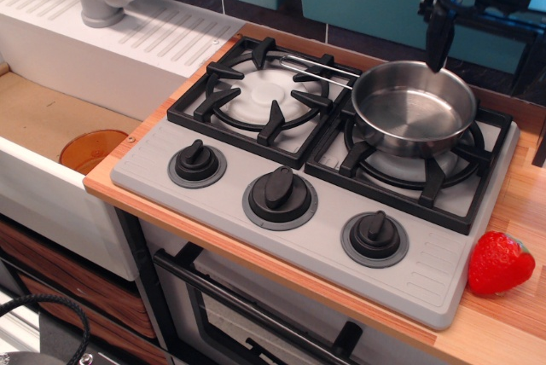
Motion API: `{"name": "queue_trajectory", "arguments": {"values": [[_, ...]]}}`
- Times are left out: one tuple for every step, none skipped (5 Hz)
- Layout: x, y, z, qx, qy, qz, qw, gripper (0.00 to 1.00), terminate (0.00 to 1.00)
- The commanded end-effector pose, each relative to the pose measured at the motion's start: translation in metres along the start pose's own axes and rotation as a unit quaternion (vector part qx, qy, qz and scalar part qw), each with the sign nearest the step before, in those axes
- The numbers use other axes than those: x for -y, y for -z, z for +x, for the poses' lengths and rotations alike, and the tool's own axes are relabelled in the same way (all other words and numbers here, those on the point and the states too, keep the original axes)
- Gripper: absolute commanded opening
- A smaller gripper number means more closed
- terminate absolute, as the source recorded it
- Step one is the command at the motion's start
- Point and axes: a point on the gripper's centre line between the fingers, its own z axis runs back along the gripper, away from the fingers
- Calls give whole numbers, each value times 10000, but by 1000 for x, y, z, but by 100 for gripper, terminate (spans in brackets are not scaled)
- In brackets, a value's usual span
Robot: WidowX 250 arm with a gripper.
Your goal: Put pot or pan on stove and put strawberry in pot or pan
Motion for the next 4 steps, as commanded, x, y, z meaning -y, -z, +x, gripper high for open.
{"name": "queue_trajectory", "arguments": {"values": [[0,-34,11,433,-51,-192,9989,100,0],[0,-34,11,433,-51,-192,9989,100,0],[8,-21,-21,507,-153,-153,9985,100,0],[25,-25,-54,613,-310,-7,9976,100,0]]}}
